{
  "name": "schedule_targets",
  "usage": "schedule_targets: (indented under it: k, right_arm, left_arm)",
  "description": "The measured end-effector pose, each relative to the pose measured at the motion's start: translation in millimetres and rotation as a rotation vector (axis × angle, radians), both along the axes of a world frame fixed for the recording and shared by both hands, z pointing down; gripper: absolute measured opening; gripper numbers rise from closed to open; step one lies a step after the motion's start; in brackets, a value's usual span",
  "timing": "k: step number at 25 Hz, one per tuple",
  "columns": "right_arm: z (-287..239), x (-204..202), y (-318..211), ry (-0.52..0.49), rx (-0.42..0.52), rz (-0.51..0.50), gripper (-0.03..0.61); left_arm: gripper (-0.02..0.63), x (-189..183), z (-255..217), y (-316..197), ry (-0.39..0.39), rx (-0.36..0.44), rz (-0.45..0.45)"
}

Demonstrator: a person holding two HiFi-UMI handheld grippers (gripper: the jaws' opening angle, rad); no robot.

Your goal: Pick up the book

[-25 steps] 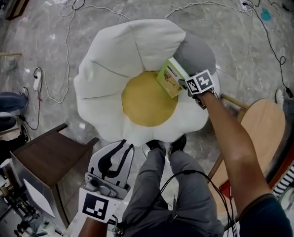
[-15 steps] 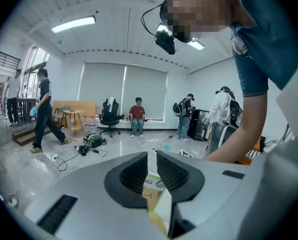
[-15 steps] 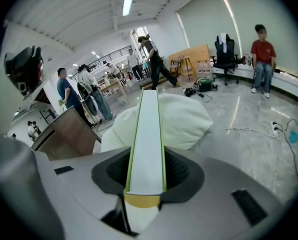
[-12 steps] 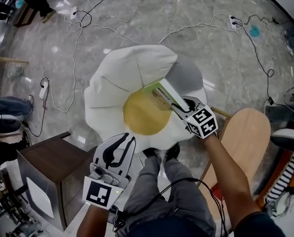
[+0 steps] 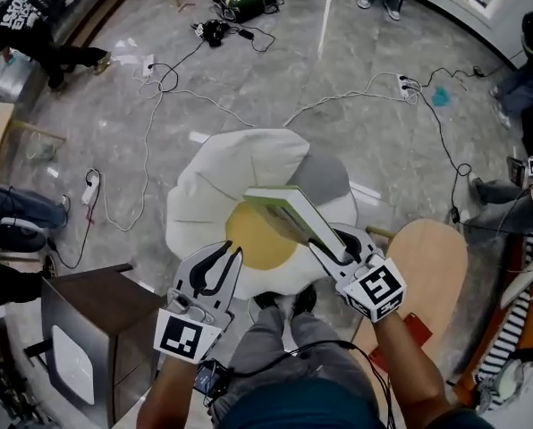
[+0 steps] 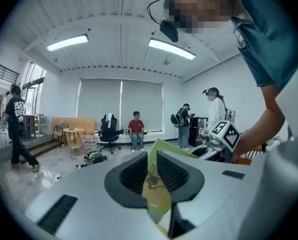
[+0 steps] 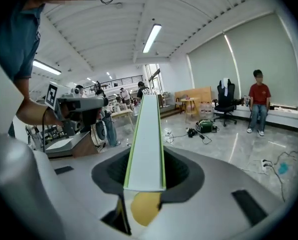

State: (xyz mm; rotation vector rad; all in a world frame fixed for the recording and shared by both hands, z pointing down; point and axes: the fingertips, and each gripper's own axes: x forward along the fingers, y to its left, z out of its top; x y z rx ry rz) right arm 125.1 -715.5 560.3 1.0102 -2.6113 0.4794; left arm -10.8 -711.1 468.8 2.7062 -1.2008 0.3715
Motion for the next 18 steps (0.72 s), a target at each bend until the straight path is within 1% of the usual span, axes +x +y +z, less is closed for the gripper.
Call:
schedule_targets:
  k: [3,5,10,13,18]
  right_arm:
    - [-55.0,0.8,18.2,-0.026,0.062,0.016,0.153]
    - [-88.4,3.3,31.0,-0.037,0.109,0.03,0.153]
    - [-164.7,15.2,52.3,-0.036,0.269,0.049,0.153]
    - [-196.3,23.7,65.8,-0.035,0.317,0.063,0.153]
    - [-230.0,32.3,82.7,-0.055,0.374,0.088,0.153]
  left_arm:
    - [0.058,-0.5,-32.5,4.7,0.019,0.067,-0.013]
    - [0.058,0.6,-49.4,14.7,0.035,0.104,-0.002]
    - [0.058,5.5,-87.3,30.4,0.036,0.167,0.008]
    - [0.058,8.1,-107.3,38.0,0.032,0.21,0.007]
    - [0.058,12.2,-120.7,49.8,0.037,0.24,0.006]
